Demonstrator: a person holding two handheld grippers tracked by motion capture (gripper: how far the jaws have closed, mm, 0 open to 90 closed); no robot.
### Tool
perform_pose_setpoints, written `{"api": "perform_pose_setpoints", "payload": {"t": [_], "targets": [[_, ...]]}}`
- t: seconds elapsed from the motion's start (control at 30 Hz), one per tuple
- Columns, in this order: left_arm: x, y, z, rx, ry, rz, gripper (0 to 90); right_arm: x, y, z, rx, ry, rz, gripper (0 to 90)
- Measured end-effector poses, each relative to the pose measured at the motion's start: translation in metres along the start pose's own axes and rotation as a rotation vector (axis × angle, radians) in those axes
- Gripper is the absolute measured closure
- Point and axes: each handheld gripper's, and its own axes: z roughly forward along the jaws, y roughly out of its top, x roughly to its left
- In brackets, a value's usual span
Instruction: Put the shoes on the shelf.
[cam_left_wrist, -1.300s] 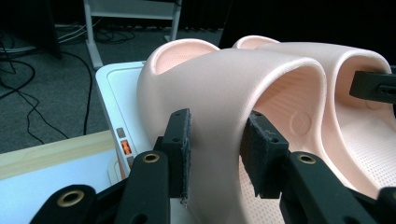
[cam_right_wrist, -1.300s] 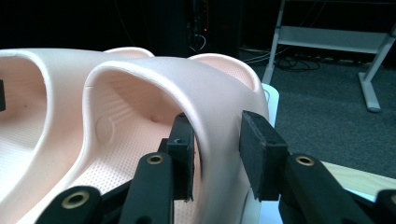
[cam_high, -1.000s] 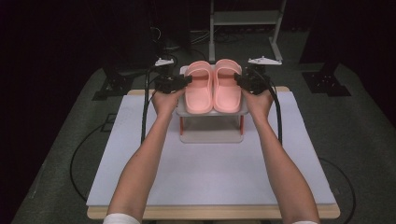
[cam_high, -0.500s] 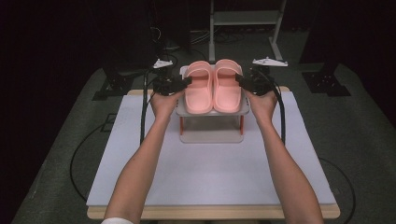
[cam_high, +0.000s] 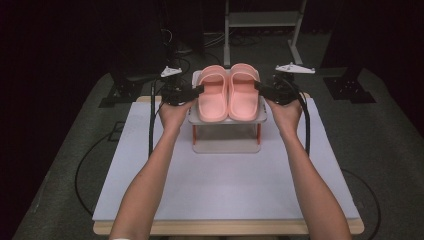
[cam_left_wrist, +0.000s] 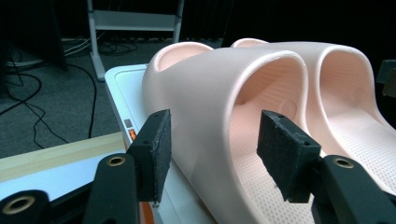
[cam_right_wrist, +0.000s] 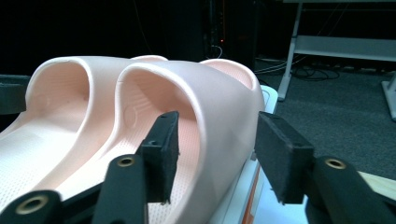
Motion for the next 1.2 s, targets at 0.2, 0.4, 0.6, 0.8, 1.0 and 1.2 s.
{"api": "perform_pose_setpoints", "payload": {"t": [0.2,0.4,0.6,0.8,1.0,1.2], "targets": [[-0.003,0.0,-0.003,-0.002,-0.016,0.019,42.7,-0.005,-0.003,-0.006,0.002,0.008,0.007,43.2],[-0.007,-0.002,-0.005,-0.007,-0.017,0.022,40.5,-0.007,-0.007,-0.011,0.005,-0.002,0.006,38.4],[-0.008,-0.003,-0.006,-0.009,-0.014,0.029,36.5,-0.011,-0.012,-0.016,0.003,0.007,0.004,36.9],[-0.011,-0.003,-0.008,-0.016,-0.019,0.031,33.7,-0.014,-0.016,-0.021,0.005,0.012,0.002,35.8],[-0.014,-0.002,-0.012,-0.021,-0.011,0.047,30.4,-0.016,-0.02,-0.028,0.004,0.026,-0.004,35.4],[-0.013,-0.006,-0.017,-0.027,-0.019,0.045,28.7,-0.021,-0.028,-0.036,0.002,0.02,0.002,33.6]]}}
